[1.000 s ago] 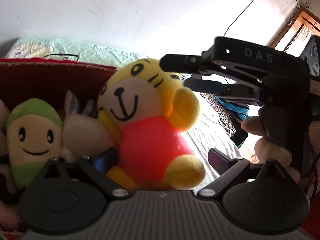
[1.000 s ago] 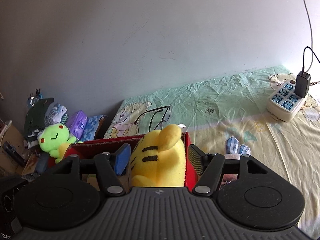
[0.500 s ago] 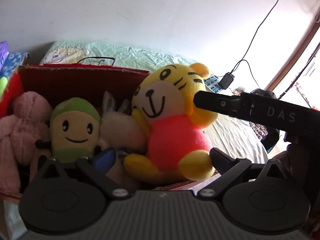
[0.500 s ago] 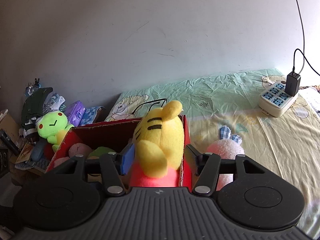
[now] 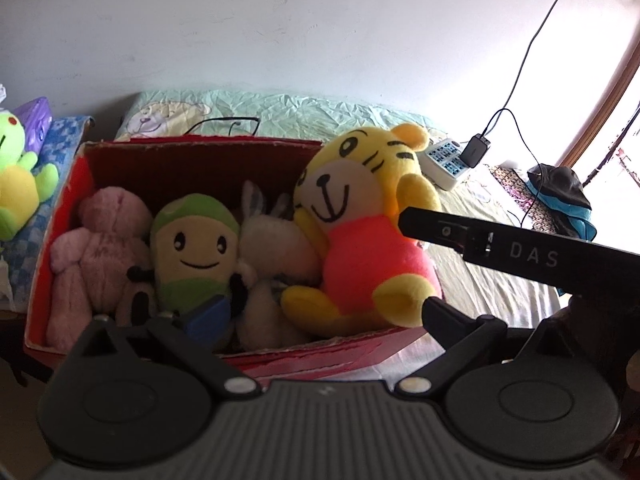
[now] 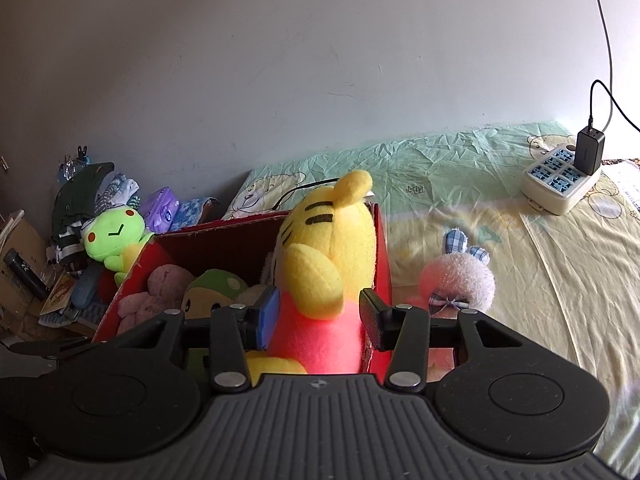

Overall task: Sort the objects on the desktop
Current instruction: 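Open both grippers to release the tiger plush and pull back, then move both grippers from the box toward the white rabbit with plaid ears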

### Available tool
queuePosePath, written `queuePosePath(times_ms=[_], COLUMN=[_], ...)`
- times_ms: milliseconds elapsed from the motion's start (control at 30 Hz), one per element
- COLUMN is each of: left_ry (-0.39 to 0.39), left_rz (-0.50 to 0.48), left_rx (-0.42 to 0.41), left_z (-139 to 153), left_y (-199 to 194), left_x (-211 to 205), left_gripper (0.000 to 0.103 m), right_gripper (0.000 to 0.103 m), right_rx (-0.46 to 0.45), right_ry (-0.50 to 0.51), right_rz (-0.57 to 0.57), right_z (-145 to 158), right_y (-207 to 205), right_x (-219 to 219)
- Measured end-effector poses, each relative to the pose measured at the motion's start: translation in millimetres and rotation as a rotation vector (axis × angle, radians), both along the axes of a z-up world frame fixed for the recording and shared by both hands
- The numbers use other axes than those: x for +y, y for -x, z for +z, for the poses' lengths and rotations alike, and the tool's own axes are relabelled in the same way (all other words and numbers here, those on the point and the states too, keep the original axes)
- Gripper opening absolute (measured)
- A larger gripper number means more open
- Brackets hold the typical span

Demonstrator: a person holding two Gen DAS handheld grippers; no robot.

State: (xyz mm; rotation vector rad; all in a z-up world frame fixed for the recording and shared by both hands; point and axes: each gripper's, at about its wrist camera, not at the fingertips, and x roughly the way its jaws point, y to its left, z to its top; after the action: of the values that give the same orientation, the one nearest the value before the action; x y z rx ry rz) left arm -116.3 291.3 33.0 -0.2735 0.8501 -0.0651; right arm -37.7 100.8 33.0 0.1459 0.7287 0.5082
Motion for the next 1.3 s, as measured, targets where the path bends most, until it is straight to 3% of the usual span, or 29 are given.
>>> queuePosePath(times_ms=[567, 867, 1300], left_ry=[-0.168, -0.245, -0.271], left_rz=[0.166, 0.199, 0.223], left_rx=[0.069, 0.075, 0.120], left_z=[0, -4, -18], left_y=[-2, -6, -17], left_x=[12, 6, -3], left_gripper=[0.102, 0.102, 0.102], right_gripper=[0.048, 0.048, 0.048], right_rx=[-0.021, -0.009, 0.012], right_ry=[0.004, -0.009, -0.032], right_rz=[0.019, 0.012, -0.004], right_z=[-1, -6, -14], right_y=[15, 18, 21], right_x=[-1, -5, -18])
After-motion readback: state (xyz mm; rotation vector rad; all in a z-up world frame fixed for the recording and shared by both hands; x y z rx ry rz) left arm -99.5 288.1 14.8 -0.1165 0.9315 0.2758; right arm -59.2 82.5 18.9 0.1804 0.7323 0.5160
